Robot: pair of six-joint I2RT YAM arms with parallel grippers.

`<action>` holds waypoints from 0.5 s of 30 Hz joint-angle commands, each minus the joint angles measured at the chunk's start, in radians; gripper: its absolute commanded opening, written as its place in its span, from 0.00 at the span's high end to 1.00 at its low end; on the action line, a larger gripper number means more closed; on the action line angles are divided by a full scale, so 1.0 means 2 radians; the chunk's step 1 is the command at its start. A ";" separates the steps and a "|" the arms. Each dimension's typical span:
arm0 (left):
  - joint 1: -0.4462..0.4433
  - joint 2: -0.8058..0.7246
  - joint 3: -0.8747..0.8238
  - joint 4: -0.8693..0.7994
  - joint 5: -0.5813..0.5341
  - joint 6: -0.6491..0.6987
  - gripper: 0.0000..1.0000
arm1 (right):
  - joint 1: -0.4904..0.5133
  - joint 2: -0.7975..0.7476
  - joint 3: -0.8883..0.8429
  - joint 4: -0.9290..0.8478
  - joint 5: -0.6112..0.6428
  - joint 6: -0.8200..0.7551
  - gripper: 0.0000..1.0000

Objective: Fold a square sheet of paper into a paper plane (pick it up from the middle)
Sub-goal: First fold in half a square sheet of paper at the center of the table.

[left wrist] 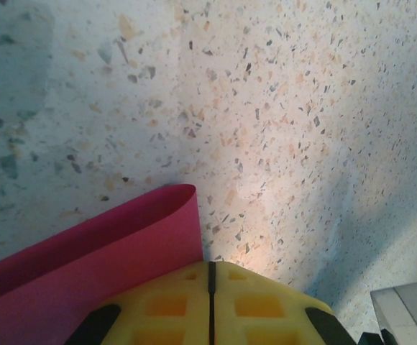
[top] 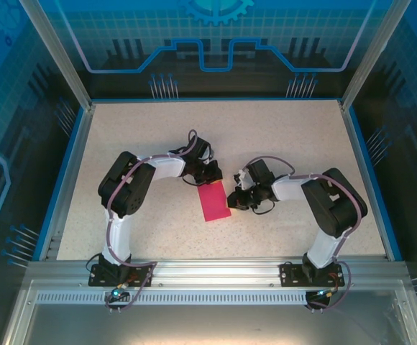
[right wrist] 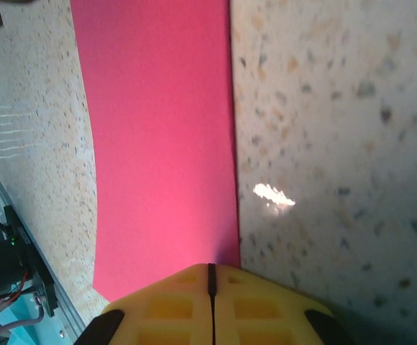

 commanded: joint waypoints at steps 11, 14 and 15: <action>0.001 0.019 -0.004 -0.014 -0.032 0.011 0.95 | 0.032 -0.055 -0.063 -0.098 0.012 -0.004 0.96; 0.001 0.018 -0.003 -0.014 -0.029 0.011 0.95 | 0.032 -0.081 -0.050 -0.099 0.015 0.005 0.96; 0.001 0.018 -0.004 -0.014 -0.027 0.011 0.95 | 0.032 -0.089 -0.044 -0.100 0.018 0.008 0.95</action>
